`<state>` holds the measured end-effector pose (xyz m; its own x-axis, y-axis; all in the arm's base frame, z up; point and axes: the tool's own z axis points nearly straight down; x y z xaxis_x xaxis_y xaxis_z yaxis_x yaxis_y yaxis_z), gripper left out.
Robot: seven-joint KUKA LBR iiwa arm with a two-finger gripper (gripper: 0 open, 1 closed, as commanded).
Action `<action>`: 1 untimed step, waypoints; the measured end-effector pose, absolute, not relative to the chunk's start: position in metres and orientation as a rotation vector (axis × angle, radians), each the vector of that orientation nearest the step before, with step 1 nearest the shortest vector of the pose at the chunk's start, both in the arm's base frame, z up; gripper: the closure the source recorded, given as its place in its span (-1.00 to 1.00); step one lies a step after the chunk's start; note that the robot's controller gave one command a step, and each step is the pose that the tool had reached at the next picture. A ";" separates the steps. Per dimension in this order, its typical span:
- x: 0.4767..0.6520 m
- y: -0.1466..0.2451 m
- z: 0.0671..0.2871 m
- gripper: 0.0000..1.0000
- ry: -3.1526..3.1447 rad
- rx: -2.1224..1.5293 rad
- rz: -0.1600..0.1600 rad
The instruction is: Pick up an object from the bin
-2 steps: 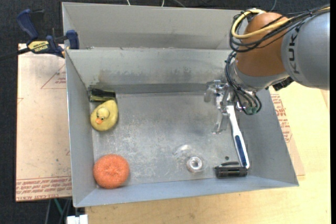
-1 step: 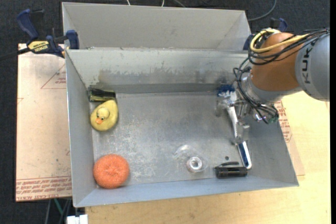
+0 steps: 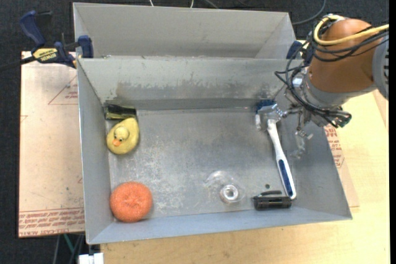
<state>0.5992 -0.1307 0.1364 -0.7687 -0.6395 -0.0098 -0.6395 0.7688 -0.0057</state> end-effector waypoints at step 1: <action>0.591 -0.135 0.100 -1.00 2.878 -1.251 0.006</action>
Offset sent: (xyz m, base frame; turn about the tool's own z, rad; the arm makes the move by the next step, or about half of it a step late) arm 0.0132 -0.0072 -0.0664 -0.6617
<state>0.5907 -0.1349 0.0997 -0.6822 -0.7312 -0.0051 -0.7312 0.6822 0.0019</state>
